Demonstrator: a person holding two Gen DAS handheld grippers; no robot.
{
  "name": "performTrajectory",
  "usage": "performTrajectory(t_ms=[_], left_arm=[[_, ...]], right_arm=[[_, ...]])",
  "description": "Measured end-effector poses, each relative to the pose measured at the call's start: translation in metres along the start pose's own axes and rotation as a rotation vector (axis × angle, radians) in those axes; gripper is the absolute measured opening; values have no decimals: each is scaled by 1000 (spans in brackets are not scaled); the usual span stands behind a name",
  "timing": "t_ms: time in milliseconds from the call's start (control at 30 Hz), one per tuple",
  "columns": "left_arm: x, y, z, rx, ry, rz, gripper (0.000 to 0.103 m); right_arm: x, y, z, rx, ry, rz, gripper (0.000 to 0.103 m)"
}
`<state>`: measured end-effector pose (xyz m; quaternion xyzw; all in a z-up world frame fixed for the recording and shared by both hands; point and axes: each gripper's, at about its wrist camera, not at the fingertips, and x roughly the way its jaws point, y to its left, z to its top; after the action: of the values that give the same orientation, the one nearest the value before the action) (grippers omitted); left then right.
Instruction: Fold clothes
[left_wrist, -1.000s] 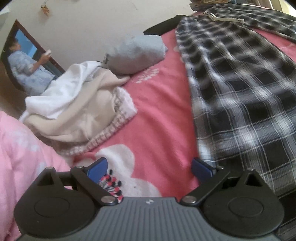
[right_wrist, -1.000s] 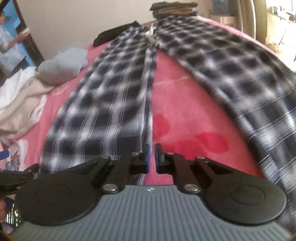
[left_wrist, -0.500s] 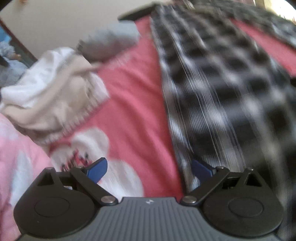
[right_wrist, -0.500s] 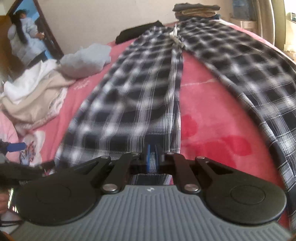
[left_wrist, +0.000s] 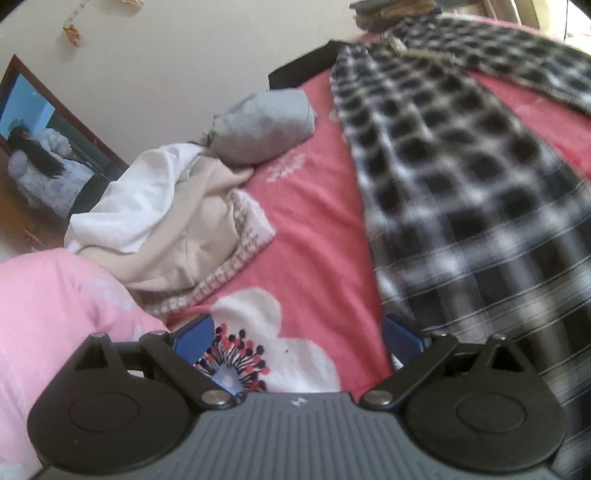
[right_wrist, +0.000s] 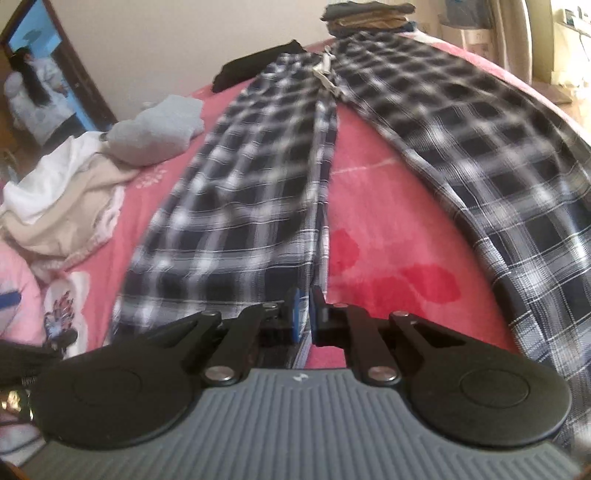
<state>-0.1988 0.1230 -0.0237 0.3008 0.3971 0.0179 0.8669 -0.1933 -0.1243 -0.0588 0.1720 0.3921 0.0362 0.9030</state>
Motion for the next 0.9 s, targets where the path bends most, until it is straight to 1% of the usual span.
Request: performTrajectory(t_ms=[33,100,167,267,367,433,500,567,600,667,767,900], left_arm=[[-3,0,1,-6,-9,-21,98],[-8,-4,1,-32,-11,-116,98],[-10,-13,0,-52,-4,-226,98],[-5,-33,-6,-74,37,-364,98],[6,-47,-18,-100,102,-456,98],[15,-54,-27,-98,155,-479,98],[22,-58,-36,-94,202,-476,98],[21,-57,-40,-109,187,-486,99],[21,-57,-39,-112,193,-487,99],[21,-56,-35,-126,208,-487,99],[23,-48,-32,-179,225,-496,99],[20,-38,-31,-238,243,-494,99]], right_arm=[[-3,2,-2,-3,5,9,6],[-7,5,-8,-9,17,28,6],[-7,9,-17,-9,49,50,6],[-5,15,-26,6,89,71,6],[3,11,-35,63,166,76,6],[9,9,-41,101,217,80,6],[10,4,-48,143,254,76,5],[4,-2,-52,186,269,71,4],[0,-4,-53,202,267,60,3],[-10,-6,-58,214,257,25,6],[-23,-12,-64,233,237,-8,6],[-33,-21,-67,277,215,0,6]])
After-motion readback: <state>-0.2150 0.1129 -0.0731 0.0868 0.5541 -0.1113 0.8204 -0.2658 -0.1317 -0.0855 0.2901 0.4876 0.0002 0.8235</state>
